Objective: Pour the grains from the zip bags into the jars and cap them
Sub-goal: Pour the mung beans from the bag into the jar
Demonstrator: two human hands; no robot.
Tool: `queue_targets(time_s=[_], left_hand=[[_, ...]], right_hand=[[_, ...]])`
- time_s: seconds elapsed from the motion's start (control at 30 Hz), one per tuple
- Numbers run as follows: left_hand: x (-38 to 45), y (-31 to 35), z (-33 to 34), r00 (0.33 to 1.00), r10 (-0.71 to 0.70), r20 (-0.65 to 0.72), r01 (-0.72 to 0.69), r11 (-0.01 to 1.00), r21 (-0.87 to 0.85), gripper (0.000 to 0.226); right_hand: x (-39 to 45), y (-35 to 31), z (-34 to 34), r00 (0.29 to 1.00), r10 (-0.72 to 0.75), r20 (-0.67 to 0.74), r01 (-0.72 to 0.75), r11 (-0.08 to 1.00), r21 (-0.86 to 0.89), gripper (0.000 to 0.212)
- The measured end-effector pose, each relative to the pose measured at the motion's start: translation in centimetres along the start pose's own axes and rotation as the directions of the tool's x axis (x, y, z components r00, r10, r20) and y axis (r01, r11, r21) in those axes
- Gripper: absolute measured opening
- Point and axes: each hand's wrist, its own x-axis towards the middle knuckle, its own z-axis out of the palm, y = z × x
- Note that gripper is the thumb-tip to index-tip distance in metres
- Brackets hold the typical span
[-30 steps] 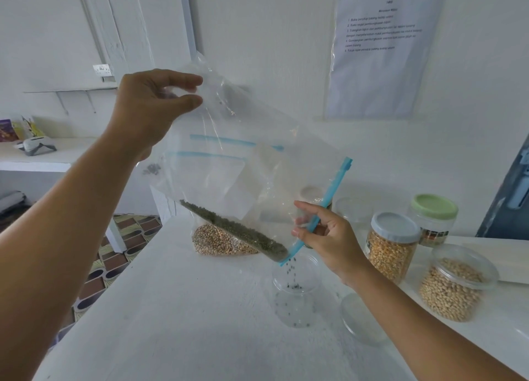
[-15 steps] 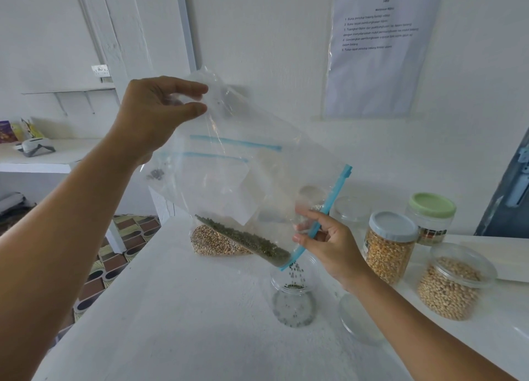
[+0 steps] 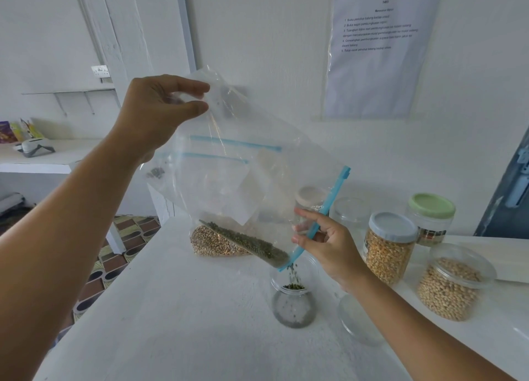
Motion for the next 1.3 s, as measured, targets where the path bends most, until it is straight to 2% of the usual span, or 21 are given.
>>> queue_targets(time_s=[1.3], left_hand=[[0.8, 2.7, 0.5, 0.995, 0.095, 0.025, -0.097, 0.993, 0.074, 0.031]], right_hand=[[-1.1, -1.5, 0.2, 1.0, -0.008, -0.017, 0.009, 0.998, 0.058, 0.052]])
